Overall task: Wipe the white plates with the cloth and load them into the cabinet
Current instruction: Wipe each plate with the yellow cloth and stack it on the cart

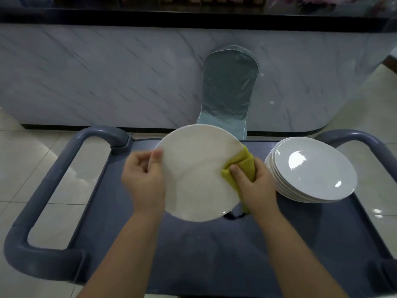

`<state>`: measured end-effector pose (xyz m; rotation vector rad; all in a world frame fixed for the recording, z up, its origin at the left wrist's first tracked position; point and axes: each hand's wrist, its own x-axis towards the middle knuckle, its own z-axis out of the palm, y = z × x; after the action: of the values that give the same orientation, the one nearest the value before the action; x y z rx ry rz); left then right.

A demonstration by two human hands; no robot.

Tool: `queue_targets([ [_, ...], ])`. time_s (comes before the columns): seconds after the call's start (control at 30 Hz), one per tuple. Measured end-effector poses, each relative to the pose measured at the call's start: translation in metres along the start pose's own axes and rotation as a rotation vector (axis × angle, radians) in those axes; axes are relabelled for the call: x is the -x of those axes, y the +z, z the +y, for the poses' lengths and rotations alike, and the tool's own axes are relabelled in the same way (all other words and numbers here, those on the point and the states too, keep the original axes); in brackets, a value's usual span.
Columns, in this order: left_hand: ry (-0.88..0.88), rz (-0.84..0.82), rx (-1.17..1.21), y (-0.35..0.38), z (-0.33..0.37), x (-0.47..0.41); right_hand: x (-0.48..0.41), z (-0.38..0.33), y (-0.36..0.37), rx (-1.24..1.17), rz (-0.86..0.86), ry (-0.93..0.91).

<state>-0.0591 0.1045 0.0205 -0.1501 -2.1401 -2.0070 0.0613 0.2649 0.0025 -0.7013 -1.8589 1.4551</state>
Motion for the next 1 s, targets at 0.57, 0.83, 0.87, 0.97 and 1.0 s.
queue_targets([
  [0.57, 0.712, -0.385, -0.494, 0.070, 0.053, 0.038, -0.069, -0.051, -0.074, 0.452, -0.570, -0.461],
  [0.83, -0.057, 0.154, -0.098, 0.045, 0.015, 0.057, -0.009, 0.012, -0.073, -0.099, -0.217, 0.123],
  [0.87, -0.026, 0.144, -0.114, 0.043, 0.014, 0.062, -0.004, 0.016, -0.072, -0.109, -0.207, 0.132],
  [0.97, 0.216, -0.007, -0.232, 0.043, 0.032, 0.065, -0.026, 0.002, -0.086, -0.068, -0.232, -0.064],
  [1.0, 0.325, -0.069, -0.280, 0.046, 0.043, 0.066, -0.038, -0.008, -0.093, -0.041, -0.281, -0.164],
])
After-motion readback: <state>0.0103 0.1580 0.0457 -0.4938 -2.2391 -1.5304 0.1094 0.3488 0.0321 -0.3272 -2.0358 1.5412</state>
